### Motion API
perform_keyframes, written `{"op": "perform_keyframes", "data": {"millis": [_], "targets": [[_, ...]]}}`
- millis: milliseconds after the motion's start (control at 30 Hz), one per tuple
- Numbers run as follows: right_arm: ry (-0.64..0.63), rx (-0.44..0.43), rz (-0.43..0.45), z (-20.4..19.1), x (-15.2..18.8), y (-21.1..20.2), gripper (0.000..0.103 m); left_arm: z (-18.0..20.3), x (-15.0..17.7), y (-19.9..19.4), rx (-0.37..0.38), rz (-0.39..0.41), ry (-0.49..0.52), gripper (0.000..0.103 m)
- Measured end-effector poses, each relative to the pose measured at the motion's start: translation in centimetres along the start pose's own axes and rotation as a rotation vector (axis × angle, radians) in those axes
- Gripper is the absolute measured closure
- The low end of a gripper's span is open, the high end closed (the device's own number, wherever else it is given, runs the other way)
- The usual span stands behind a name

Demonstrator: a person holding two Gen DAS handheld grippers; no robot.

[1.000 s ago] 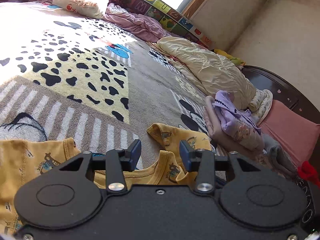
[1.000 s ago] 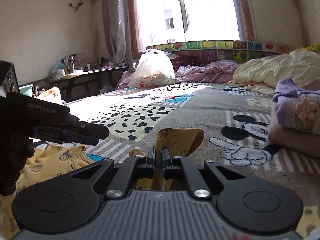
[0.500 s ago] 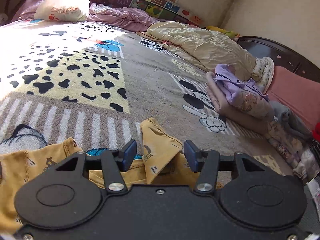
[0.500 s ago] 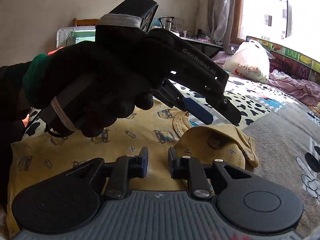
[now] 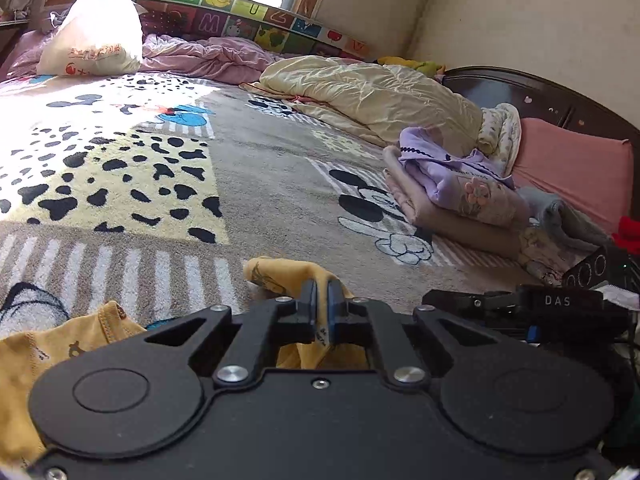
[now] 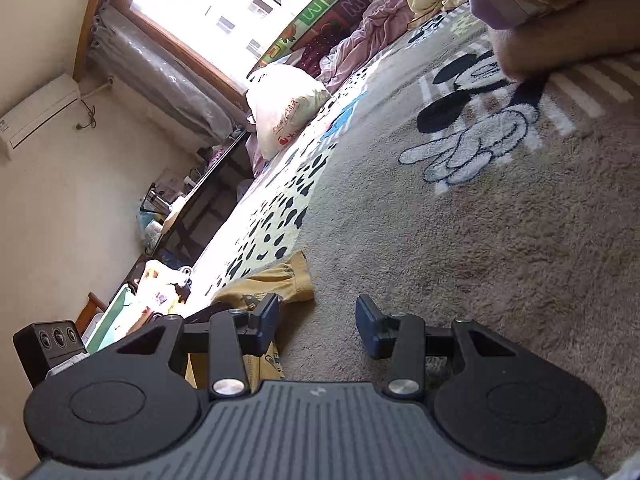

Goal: Fold clothes

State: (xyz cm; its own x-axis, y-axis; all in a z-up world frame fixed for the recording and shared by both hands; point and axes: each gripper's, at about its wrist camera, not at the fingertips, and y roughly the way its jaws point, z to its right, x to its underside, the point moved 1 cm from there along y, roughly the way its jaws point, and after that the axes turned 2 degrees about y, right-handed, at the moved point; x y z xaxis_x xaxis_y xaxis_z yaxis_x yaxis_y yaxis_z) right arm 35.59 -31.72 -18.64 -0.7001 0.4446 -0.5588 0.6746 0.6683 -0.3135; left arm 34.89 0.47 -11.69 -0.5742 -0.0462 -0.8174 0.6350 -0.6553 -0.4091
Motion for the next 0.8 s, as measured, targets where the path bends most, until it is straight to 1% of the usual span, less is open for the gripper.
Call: {"op": "perform_keyframes", "data": {"millis": [33,67,100,133,167,200,233,267,300,333,367,400,433,467,500,567,633,700,733,800], "targets": [[-0.009,-0.001,-0.001,-0.1,0.1,0.0,0.059,0.4,0.0,-0.5,0.138,-0.002,0.001,0.1],[-0.048,0.005,-0.005,-0.4,0.0,-0.2,0.058,1.0,0.0,-1.2,0.241,0.013,0.025,0.1],[-0.078,0.011,-0.006,-0.7,0.0,-0.5,0.056,1.4,0.0,-1.6,0.311,0.018,0.036,0.1],[-0.064,0.015,0.01,-0.5,-0.3,-0.8,0.055,1.5,0.0,-1.9,0.414,0.013,0.017,0.1],[-0.05,0.02,0.026,-0.3,-0.6,-1.2,0.053,1.3,0.1,-2.3,0.526,0.028,-0.013,0.1],[-0.036,0.024,0.041,-0.1,-0.9,-1.6,0.052,1.0,0.2,-2.8,0.62,0.056,-0.041,0.099],[-0.021,0.028,0.056,0.1,-1.2,-1.9,0.051,0.6,0.1,-2.7,0.633,0.056,-0.076,0.098],[0.002,0.03,0.067,0.7,-1.3,-2.0,0.051,0.0,0.0,-2.2,0.579,0.033,-0.117,0.097],[0.025,0.032,0.078,1.3,-1.5,-2.2,0.051,-0.8,0.0,-1.3,0.477,-0.011,-0.166,0.097],[0.045,0.033,0.088,1.7,-1.7,-2.3,0.051,-2.0,0.3,-0.3,0.332,-0.07,-0.222,0.097],[0.044,0.034,0.087,1.8,-1.7,-2.2,0.051,-2.9,0.5,0.4,0.222,-0.106,-0.259,0.097],[0.034,0.032,0.079,1.7,-1.7,-1.9,0.051,-3.6,0.9,0.7,0.142,-0.121,-0.28,0.097],[0.018,0.03,0.07,1.6,-1.6,-1.7,0.051,-4.0,0.9,0.7,0.106,-0.119,-0.29,0.097],[0.004,0.029,0.06,1.4,-1.5,-1.5,0.051,-3.9,0.8,0.6,0.106,-0.104,-0.293,0.095],[-0.009,0.028,0.051,1.2,-1.3,-1.3,0.051,-3.9,0.6,0.4,0.107,-0.089,-0.295,0.087],[-0.02,0.022,0.039,1.1,-1.3,-1.3,0.051,-4.1,0.4,0.2,0.118,-0.063,-0.3,0.076],[-0.025,0.019,0.036,1.0,-1.5,-1.6,0.051,-4.2,0.3,0.1,0.123,-0.045,-0.306,0.076],[-0.077,0.046,0.034,0.5,-1.7,-3.0,0.051,-4.5,0.4,0.3,0.111,-0.05,-0.319,0.076],[-0.121,0.066,0.029,-0.1,-1.8,-3.8,0.051,-4.5,0.4,0.3,0.107,-0.051,-0.325,0.076],[-0.294,0.117,-0.014,-2.5,-0.9,-5.5,0.05,-4.7,0.4,0.1,0.102,-0.049,-0.334,0.076]]}}
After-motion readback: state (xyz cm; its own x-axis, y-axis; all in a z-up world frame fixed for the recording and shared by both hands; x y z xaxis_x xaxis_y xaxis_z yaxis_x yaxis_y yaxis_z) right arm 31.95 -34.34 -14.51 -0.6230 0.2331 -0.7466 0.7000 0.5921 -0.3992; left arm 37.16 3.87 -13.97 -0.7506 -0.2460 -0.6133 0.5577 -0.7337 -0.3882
